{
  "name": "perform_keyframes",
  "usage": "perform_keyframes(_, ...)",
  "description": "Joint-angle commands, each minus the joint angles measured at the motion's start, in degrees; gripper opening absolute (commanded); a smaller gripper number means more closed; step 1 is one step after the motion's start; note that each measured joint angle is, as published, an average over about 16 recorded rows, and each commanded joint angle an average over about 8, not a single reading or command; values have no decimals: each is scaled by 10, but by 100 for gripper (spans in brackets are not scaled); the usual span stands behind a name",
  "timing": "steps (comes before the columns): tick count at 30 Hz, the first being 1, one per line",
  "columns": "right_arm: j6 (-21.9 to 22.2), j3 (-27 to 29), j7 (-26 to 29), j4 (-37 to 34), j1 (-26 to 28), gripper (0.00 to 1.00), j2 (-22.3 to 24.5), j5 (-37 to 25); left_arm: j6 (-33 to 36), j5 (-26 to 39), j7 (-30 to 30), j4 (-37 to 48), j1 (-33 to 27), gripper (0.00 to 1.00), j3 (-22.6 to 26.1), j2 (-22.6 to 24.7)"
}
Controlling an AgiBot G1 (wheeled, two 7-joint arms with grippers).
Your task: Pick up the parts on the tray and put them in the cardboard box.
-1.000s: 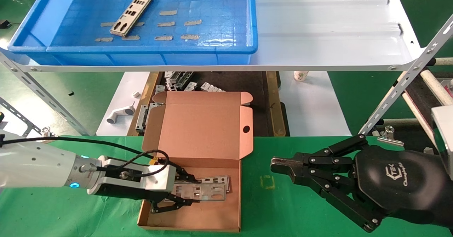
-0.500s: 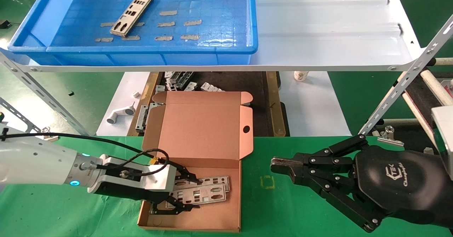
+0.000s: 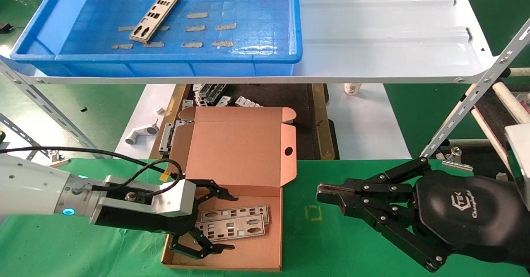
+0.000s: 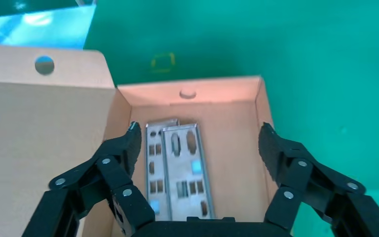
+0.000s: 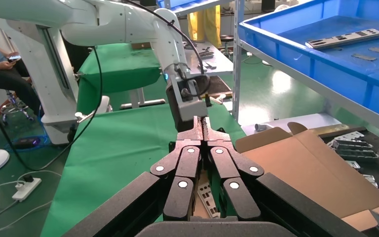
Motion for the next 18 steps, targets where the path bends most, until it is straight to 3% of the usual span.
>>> perform_keyframes(1, 0, 0, 0, 0, 0, 100, 0, 0, 1, -11, -11, -13, 8, 100, -10, -7)
perform_keyframes(18, 0, 0, 0, 0, 0, 100, 0, 0, 7, -102, -106, -125, 76, 100, -99, -65)
